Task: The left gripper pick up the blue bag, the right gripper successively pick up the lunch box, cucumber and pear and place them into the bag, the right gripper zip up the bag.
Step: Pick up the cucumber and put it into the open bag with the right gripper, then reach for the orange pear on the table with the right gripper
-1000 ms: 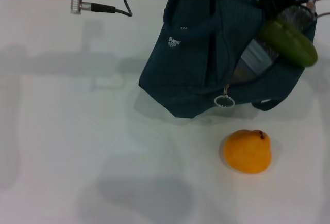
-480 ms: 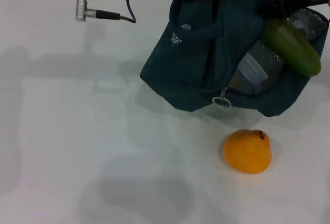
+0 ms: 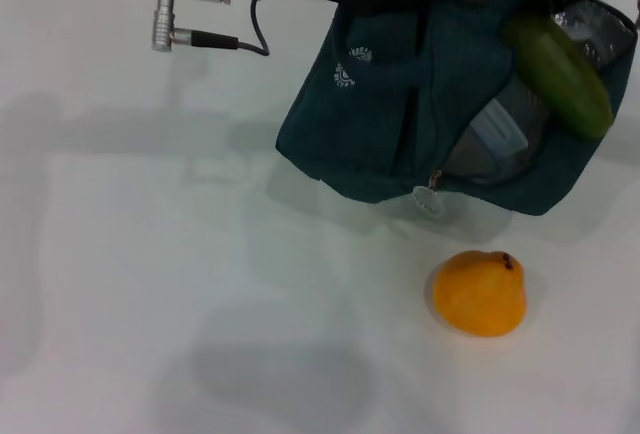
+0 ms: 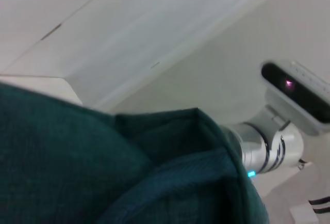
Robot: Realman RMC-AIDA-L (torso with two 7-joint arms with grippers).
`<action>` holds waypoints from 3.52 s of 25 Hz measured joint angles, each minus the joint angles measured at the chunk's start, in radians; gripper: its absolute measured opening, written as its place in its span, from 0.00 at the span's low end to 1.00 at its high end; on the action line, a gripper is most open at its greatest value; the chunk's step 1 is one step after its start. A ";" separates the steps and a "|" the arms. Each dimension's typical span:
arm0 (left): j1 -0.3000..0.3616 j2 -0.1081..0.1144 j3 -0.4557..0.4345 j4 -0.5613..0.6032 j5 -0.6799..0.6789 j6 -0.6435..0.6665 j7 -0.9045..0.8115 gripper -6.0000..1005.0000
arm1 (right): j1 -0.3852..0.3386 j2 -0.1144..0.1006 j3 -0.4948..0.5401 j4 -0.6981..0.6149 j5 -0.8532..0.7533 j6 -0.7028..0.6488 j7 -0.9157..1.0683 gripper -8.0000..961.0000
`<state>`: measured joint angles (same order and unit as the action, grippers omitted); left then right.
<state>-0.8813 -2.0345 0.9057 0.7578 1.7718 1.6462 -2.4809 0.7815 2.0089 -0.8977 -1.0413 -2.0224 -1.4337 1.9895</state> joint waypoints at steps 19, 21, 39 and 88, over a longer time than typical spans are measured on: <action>-0.026 0.011 0.034 -0.002 -0.046 0.023 -0.070 0.05 | 0.002 0.001 -0.040 0.151 0.106 0.196 -0.045 0.43; -0.027 0.016 0.034 -0.002 -0.061 0.028 -0.077 0.05 | 0.002 0.001 -0.051 0.152 0.106 0.203 -0.048 0.36; -0.033 0.046 0.014 -0.048 -0.064 -0.025 -0.058 0.05 | -0.014 -0.072 -0.052 0.133 0.119 0.040 -0.033 0.05; -0.025 0.059 0.013 -0.048 -0.039 -0.182 -0.001 0.05 | -0.211 -0.141 0.096 0.172 0.115 -0.519 -0.505 0.40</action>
<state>-0.9065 -1.9756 0.9188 0.7102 1.7323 1.4646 -2.4820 0.5706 1.8682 -0.8017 -0.8694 -1.9072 -1.9525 1.4841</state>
